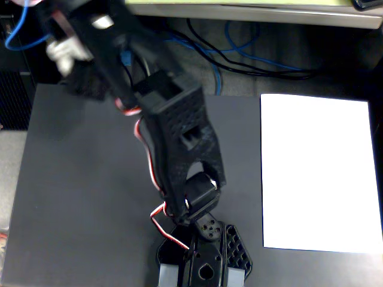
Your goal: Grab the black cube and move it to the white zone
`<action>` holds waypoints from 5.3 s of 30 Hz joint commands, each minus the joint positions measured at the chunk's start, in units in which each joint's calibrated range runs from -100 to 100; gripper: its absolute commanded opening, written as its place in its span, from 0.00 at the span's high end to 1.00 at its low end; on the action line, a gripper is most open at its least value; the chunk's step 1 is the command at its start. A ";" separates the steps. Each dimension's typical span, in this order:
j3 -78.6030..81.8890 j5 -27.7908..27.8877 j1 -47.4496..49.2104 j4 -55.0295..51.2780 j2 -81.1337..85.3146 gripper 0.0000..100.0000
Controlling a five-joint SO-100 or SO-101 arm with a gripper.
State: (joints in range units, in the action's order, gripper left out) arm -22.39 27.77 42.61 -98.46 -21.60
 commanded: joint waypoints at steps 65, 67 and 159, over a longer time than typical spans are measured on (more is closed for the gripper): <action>62.56 3.03 -73.08 24.36 41.72 0.77; 61.74 3.13 -73.45 24.36 41.72 0.77; 122.39 -20.91 -42.39 28.65 118.66 0.99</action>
State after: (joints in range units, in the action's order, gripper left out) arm 100.00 6.53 0.44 -69.62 97.00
